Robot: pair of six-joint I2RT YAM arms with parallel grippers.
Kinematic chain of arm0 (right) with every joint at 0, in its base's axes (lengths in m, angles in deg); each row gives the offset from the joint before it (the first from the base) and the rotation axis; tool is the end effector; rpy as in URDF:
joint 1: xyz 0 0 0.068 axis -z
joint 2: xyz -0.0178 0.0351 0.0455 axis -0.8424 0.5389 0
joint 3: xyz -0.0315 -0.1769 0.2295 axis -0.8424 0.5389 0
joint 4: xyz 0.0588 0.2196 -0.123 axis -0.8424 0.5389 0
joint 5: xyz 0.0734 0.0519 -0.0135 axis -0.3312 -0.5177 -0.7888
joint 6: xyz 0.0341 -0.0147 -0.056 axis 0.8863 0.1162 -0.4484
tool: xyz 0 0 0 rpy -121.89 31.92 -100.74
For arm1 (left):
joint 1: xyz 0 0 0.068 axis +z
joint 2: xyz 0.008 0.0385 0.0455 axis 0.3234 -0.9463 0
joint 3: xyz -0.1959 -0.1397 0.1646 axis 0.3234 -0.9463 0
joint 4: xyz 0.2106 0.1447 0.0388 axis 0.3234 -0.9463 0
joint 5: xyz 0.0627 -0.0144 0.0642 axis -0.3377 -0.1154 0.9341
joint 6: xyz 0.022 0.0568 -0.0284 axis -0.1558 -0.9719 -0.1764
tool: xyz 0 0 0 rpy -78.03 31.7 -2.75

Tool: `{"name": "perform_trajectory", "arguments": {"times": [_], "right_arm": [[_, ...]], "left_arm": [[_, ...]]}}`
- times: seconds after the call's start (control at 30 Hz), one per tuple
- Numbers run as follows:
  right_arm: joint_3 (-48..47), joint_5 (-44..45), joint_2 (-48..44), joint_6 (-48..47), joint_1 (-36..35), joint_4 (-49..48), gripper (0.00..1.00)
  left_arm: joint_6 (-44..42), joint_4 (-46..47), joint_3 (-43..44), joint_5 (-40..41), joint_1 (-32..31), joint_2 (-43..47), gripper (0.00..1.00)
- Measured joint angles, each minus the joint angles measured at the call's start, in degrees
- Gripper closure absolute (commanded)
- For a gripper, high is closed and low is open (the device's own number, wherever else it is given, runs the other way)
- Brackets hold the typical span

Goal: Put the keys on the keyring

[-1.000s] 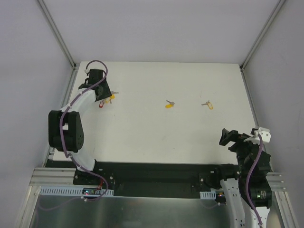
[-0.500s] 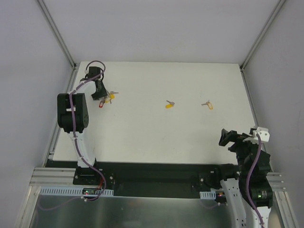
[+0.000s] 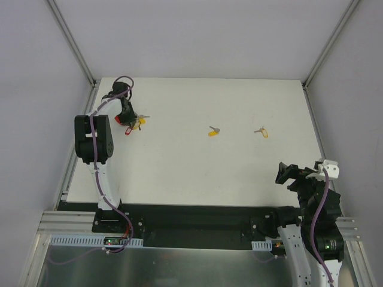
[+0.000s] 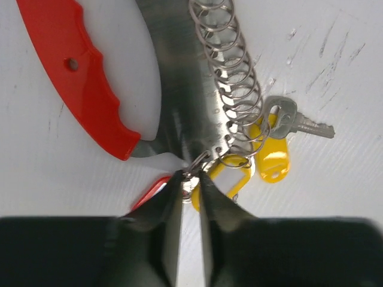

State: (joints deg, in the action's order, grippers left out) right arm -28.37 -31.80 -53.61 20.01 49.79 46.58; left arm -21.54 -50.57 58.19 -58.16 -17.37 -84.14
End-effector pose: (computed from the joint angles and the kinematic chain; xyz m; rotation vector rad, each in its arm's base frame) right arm 0.0165 -0.0084 0.3079 -0.0340 1.6153 -0.1339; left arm 0.4703 0.0143 0.1816 -0.4414 2.5028 -0.0630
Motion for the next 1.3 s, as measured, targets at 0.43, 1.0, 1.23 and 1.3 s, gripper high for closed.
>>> {"name": "perform_trajectory", "arguments": {"times": [0.43, 1.0, 1.23, 1.3], "right_arm": [[0.0, 0.2, 0.0, 0.0, -0.2, 0.0, 0.04], [0.0, 0.2, 0.0, -0.1, -0.5, 0.0, 0.04], [0.0, -0.1, 0.0, -0.4, -0.5, 0.0, 0.04], [0.0, -0.1, 0.0, -0.5, -0.5, 0.0, 0.04]], "left_arm": [[-1.4, -1.6, -6.1, -5.3, -3.8, 4.7, 1.0], [4.0, -7.5, -42.3, -9.7, -40.8, 40.8, 0.87], [8.7, -10.9, -46.7, -3.2, -41.5, 57.7, 0.54], [9.2, -11.2, -46.2, -1.5, -41.5, 58.3, 0.51]]}}
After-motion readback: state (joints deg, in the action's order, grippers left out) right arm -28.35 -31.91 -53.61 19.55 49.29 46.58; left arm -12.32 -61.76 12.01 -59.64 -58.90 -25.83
